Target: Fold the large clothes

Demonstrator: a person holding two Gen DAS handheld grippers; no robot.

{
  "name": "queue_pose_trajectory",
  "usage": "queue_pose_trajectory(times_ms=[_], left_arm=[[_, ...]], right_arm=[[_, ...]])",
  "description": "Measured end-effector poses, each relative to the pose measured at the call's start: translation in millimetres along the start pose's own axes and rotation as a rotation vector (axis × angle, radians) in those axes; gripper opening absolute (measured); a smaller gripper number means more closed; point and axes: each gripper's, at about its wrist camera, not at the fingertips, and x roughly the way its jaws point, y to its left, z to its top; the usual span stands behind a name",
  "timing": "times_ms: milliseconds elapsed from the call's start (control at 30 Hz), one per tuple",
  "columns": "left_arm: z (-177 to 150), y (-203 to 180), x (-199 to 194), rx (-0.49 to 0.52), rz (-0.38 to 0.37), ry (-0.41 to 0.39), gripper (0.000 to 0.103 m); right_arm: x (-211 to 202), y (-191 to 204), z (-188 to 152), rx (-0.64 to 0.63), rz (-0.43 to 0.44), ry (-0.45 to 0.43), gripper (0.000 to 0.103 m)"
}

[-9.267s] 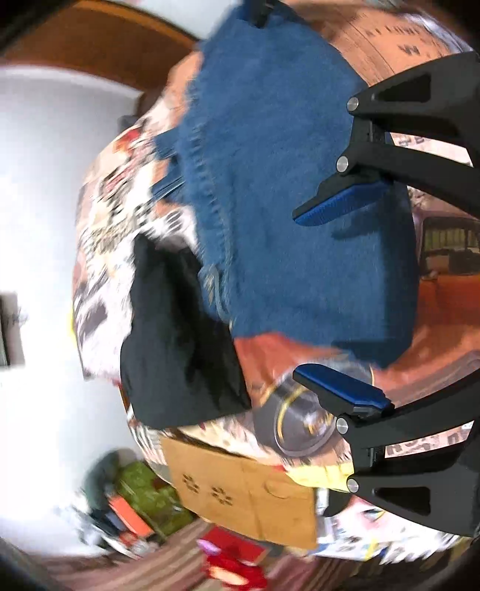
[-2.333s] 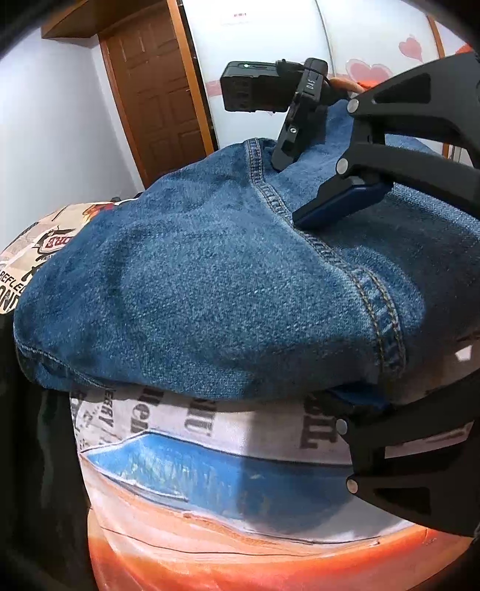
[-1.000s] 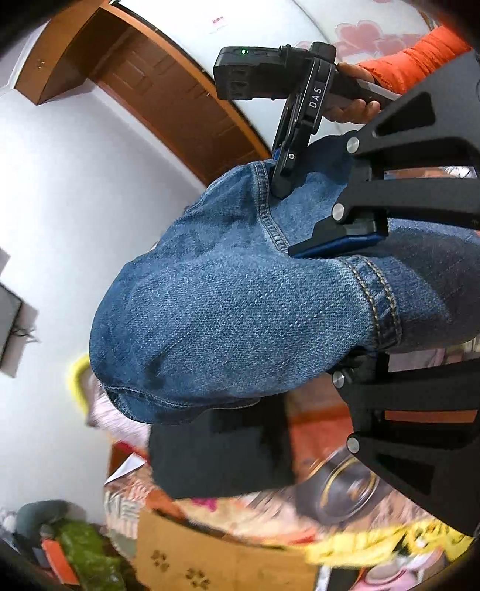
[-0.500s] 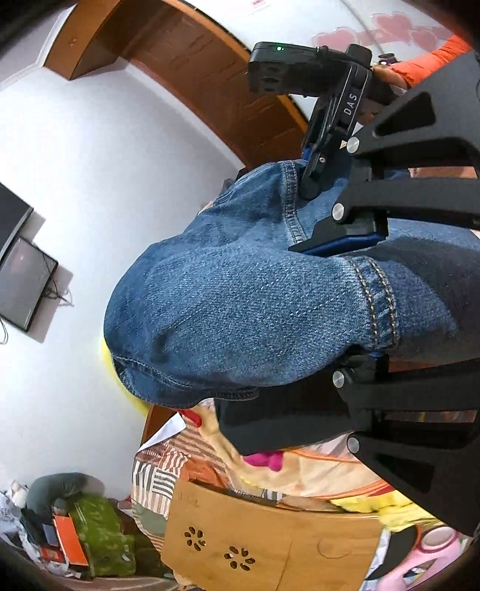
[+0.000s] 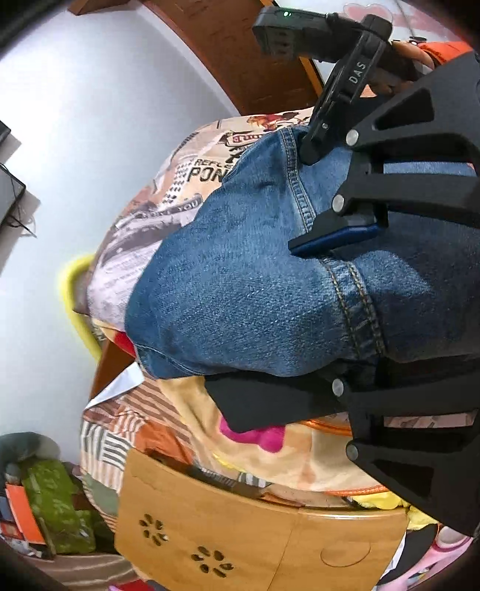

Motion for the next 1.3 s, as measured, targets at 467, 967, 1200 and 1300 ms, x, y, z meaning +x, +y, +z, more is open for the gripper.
queue_pose_trajectory(times_ms=[467, 967, 1200, 1300], left_arm=[[-72.6, -35.9, -66.1, 0.216, 0.207, -0.068, 0.069], [-158.3, -127.5, -218.1, 0.399, 0.277, -0.338, 0.069], [-191.5, -161.6, -311.4, 0.384, 0.194, -0.552, 0.069], [-214.1, -172.3, -341.2, 0.385, 0.194, -0.654, 0.069]], right_arm=[[-56.7, 0.7, -59.8, -0.200, -0.175, -0.020, 0.048], [-200.6, 65.1, -109.5, -0.252, -0.103, -0.270, 0.048], [-291.4, 116.6, -143.3, -0.319, -0.025, -0.519, 0.048], [-314.3, 132.4, -162.1, -0.357, -0.024, -0.600, 0.048]])
